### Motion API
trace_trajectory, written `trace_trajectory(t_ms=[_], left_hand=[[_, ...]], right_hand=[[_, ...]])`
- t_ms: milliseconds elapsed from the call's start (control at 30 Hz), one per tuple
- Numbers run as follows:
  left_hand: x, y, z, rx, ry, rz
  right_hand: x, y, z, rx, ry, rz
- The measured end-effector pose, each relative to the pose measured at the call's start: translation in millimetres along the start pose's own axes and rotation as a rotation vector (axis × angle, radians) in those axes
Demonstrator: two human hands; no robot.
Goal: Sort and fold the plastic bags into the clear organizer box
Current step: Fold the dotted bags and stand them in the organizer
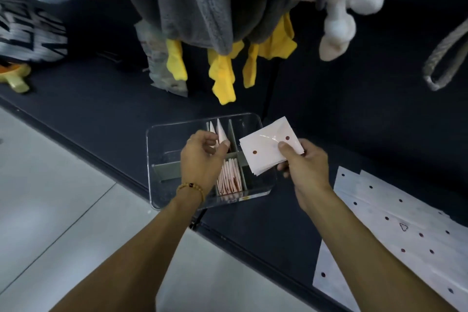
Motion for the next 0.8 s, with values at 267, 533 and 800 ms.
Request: trace_trajectory(t_ms=[267,533,800], left_hand=[[19,30,15,-0.058,0.295,-0.031],[25,29,-19,-0.179,0.111,-0.068],[28,23,-12,-0.078,0.120,-0.015]], right_hand=[[-11,34,37,0.026,0.213,0.121],[45,43,82,-0.093,-0.566,-0.407],[34,35,127,0.154,-0.721,-0.406]])
Point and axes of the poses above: each hand's wrist, its own y-axis towards the middle knuckle, its own z-axis out of the palm, x = y × z, the point moved 10 cm from there along y, towards the middle knuckle, and after that the axes turned 11 degrees about -y, right-handed, at the moved point
